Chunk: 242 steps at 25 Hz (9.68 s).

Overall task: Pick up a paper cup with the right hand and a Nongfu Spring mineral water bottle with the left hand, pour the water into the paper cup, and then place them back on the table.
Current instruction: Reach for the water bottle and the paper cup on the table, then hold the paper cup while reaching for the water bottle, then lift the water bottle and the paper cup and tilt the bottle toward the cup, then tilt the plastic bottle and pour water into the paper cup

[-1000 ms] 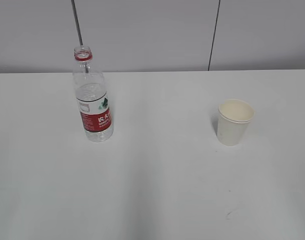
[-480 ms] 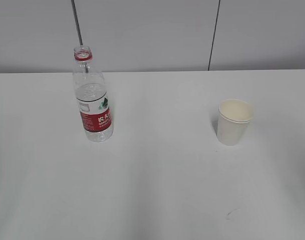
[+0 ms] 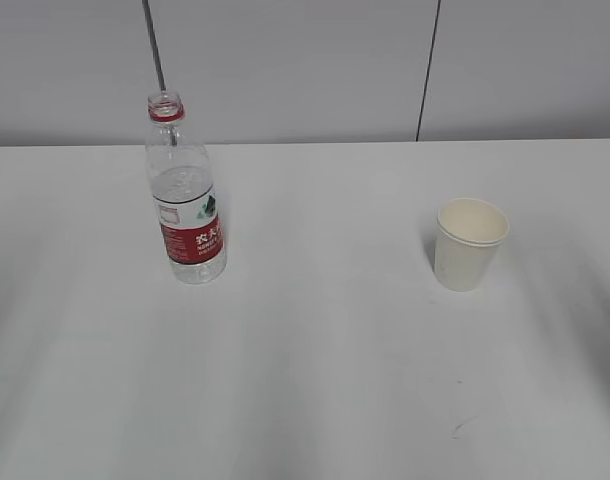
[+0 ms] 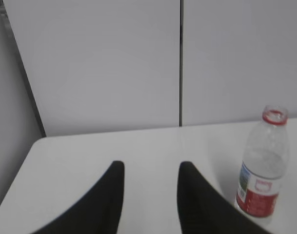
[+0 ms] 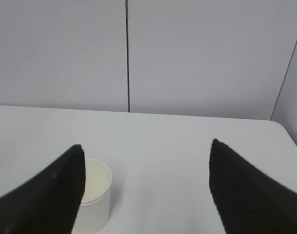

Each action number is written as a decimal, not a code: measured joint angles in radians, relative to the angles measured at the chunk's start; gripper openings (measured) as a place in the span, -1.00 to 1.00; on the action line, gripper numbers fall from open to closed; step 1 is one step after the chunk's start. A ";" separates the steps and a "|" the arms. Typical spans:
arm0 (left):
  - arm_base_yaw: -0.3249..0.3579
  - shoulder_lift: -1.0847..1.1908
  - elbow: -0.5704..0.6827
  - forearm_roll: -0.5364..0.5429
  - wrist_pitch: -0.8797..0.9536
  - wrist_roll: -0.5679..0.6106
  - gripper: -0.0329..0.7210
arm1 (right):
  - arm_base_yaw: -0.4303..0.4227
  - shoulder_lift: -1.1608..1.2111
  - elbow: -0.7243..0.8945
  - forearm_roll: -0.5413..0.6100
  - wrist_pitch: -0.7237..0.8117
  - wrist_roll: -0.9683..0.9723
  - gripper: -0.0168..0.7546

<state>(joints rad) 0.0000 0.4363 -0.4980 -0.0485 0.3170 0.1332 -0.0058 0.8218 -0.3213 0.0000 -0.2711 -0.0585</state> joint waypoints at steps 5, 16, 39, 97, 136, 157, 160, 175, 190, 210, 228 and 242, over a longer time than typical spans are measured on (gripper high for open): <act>-0.007 0.149 0.057 -0.002 -0.261 0.002 -0.28 | 0.000 0.165 0.089 -0.029 -0.240 0.031 0.57; -0.011 0.289 0.130 0.042 -0.522 0.003 -0.28 | 0.000 0.640 0.103 -0.377 -0.643 0.244 0.57; -0.011 0.290 0.131 0.124 -0.521 0.003 -0.28 | 0.000 1.018 0.072 -0.259 -0.870 0.105 0.58; -0.042 0.334 0.131 0.125 -0.423 -0.088 -0.28 | 0.000 1.384 -0.403 -0.341 -0.875 0.155 0.70; -0.269 1.560 -0.073 0.378 -1.456 -0.275 0.63 | 0.000 1.384 -0.403 -0.343 -0.875 0.157 0.58; -0.287 1.699 -0.270 0.419 -1.455 -0.327 0.17 | 0.000 1.384 -0.403 -0.343 -0.877 0.157 0.58; -0.287 1.699 -0.270 0.420 -1.455 -0.327 0.15 | 0.000 1.384 -0.403 -0.343 -0.877 0.157 0.58; -0.287 1.699 -0.271 0.423 -1.455 -0.319 0.08 | 0.000 1.384 -0.405 -0.519 -0.879 0.157 0.51; -0.287 1.682 -0.271 0.426 -1.429 -0.270 0.07 | 0.125 1.384 -0.494 -0.683 -0.877 0.259 0.50; -0.287 1.612 -0.270 0.318 -1.395 0.168 0.06 | 0.248 1.386 -0.688 -0.957 -0.788 0.499 0.50; -0.287 1.520 -0.268 0.262 -1.258 0.598 0.06 | 0.269 1.386 -0.750 -1.046 -0.732 0.577 0.50; -0.287 1.518 -0.268 0.212 -1.222 0.888 0.06 | 0.269 1.386 -0.750 -1.046 -0.731 0.579 0.50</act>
<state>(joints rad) -0.2875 1.9542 -0.7656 0.1640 -0.9051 1.0210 0.2629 2.2079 -1.0717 -1.0458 -1.0016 0.5210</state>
